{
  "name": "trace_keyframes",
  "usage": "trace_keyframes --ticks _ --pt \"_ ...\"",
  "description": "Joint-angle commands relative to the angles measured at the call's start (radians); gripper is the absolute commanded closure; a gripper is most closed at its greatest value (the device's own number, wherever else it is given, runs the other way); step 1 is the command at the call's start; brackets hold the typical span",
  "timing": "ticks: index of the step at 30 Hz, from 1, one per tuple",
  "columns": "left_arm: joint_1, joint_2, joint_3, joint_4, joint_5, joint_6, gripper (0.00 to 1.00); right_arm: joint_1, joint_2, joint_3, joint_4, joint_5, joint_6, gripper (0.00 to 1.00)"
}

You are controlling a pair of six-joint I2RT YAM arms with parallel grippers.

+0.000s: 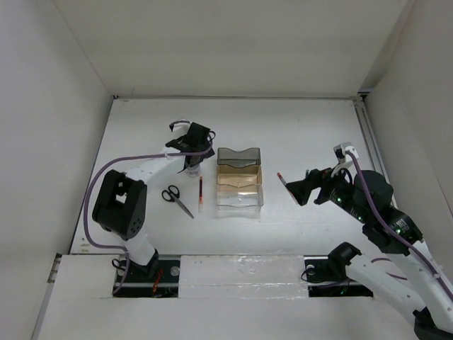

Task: Sort the stationery into containers
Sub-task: Pick up the stationery from the center of the board.

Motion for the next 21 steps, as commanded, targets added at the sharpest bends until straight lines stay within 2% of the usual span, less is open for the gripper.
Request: trace_keyframes --ticks 1,7,10,13,19,21 --pt "-0.004 0.033 0.037 0.024 0.022 0.025 0.0 -0.003 0.003 0.004 0.07 -0.027 0.008 0.0" --pt "0.024 0.084 0.037 0.024 0.031 0.014 0.0 -0.003 0.003 0.004 0.06 -0.027 0.008 0.0" --pt "0.024 0.084 0.037 0.024 0.02 0.014 0.03 -0.003 0.003 0.004 0.06 -0.036 0.008 0.0" --pt "0.045 0.084 0.027 0.024 0.02 0.014 0.09 -0.003 0.003 0.004 0.06 -0.036 0.008 0.0" --pt "0.045 0.114 0.018 0.033 0.029 0.014 0.11 -0.003 0.023 0.004 0.06 -0.046 0.008 0.0" --pt "0.045 0.124 0.008 0.033 0.029 0.014 0.15 -0.003 0.023 0.013 0.06 -0.046 0.008 0.0"
